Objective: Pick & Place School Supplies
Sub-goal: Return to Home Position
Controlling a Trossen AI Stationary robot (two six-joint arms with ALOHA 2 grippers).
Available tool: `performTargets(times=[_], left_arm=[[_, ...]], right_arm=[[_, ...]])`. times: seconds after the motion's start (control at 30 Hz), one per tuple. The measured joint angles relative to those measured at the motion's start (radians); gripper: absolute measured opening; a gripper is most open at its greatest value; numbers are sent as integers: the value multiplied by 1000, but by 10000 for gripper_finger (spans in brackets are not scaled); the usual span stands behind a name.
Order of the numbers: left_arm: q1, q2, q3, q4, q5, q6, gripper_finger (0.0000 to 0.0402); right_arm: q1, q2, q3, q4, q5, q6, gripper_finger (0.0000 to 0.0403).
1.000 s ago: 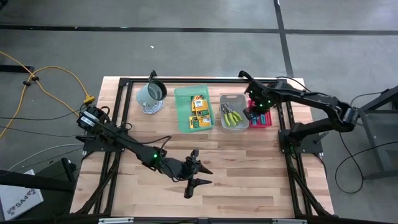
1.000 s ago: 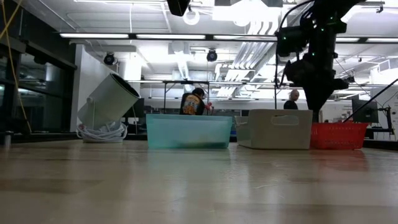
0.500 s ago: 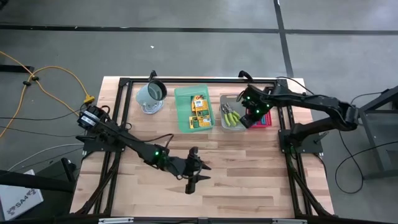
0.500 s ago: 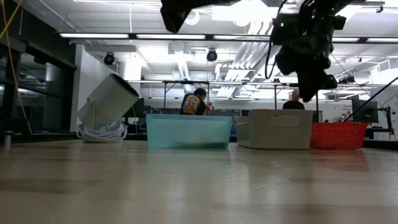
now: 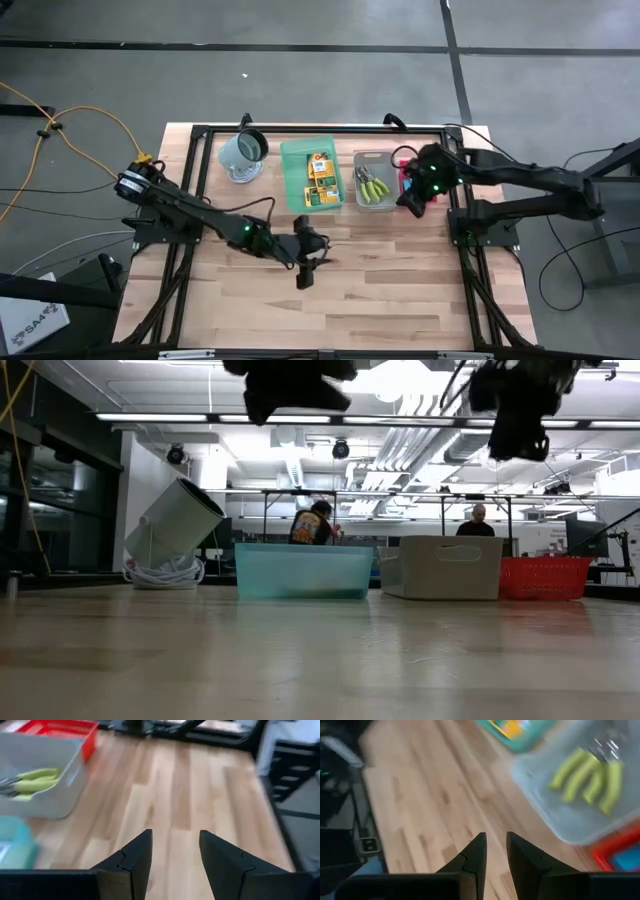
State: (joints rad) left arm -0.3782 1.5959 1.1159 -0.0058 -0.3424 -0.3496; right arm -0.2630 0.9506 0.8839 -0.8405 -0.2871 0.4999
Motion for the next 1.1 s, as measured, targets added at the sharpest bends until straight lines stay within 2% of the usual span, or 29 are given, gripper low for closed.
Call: performTargets(times=[0.2,0.47,0.6,0.7,0.87,1.1], left_arm=[[-23,-69,-84,-64,-162,-94,159],[-104,-266,-317,25,-282,-177,159],[-143,-311,-431,161,-290,-186,159],[-164,-316,-472,221,-289,-182,159],[-179,-312,-493,251,-288,-192,159],[-178,-312,-492,298,-288,-197,159]], right_arm=[[172,-120,-76,199,49,22,66],[386,-222,-230,383,225,49,66],[468,-264,-368,531,233,49,66],[517,-293,-471,670,229,46,66],[573,-329,-601,860,207,49,66],[616,-361,-709,989,202,41,66]])
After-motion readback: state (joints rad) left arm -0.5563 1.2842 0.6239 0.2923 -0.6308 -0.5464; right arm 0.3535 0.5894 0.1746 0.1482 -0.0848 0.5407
